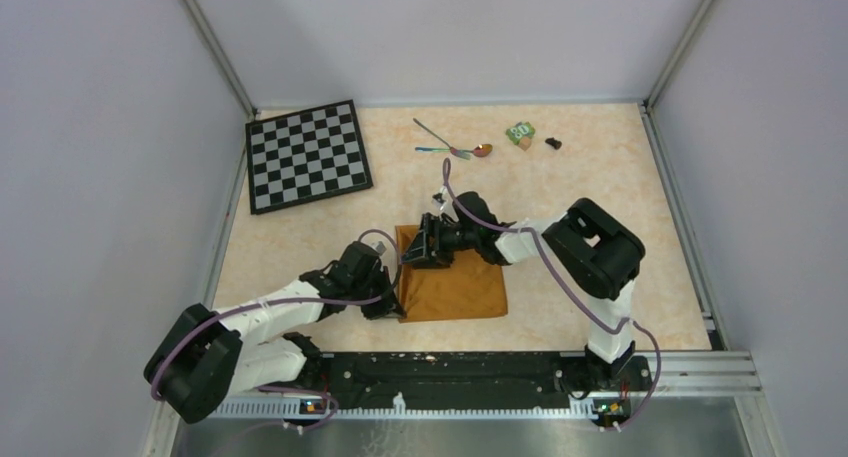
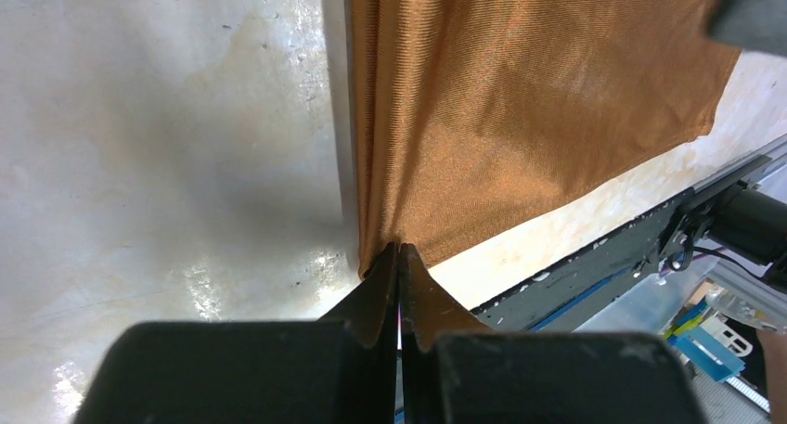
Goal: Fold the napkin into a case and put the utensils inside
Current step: Smooth out the square-folded napkin at the center of the board.
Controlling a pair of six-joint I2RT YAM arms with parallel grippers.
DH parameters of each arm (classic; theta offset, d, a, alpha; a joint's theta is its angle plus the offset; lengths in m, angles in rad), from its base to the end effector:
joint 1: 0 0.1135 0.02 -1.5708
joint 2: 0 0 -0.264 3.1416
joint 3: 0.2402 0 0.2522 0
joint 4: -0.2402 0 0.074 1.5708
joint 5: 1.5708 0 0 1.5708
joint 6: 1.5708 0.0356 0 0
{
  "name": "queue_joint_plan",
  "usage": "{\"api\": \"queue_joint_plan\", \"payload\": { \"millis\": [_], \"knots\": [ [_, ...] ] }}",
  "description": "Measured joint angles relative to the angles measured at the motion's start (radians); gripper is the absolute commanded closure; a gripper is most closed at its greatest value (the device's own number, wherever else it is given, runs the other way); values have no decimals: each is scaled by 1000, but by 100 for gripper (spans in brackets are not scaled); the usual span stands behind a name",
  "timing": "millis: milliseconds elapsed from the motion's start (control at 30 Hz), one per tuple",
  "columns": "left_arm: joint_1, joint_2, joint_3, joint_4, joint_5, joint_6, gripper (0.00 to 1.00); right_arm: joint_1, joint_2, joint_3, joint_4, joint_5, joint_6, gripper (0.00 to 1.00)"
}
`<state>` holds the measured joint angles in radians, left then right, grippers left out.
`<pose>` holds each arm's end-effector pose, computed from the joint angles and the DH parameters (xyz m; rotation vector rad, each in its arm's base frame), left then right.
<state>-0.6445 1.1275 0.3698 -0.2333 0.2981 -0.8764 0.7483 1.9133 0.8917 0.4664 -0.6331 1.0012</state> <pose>0.1417 -0.1196 0.1368 -0.1986 2.7861 -0.8773 0.2605 0.2706 0.1304 -0.1353 2.5098 1.5752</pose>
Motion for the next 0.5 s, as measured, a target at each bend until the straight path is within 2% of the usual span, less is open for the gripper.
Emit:
{"api": "queue_joint_plan", "payload": {
  "millis": [233,500],
  "knots": [
    [0,13,-11,44,16,-19,100,56,80,94,38,32,39,58],
    [0,16,-12,47,18,-19,100,60,186,144,55,55,50,58]
  ]
}}
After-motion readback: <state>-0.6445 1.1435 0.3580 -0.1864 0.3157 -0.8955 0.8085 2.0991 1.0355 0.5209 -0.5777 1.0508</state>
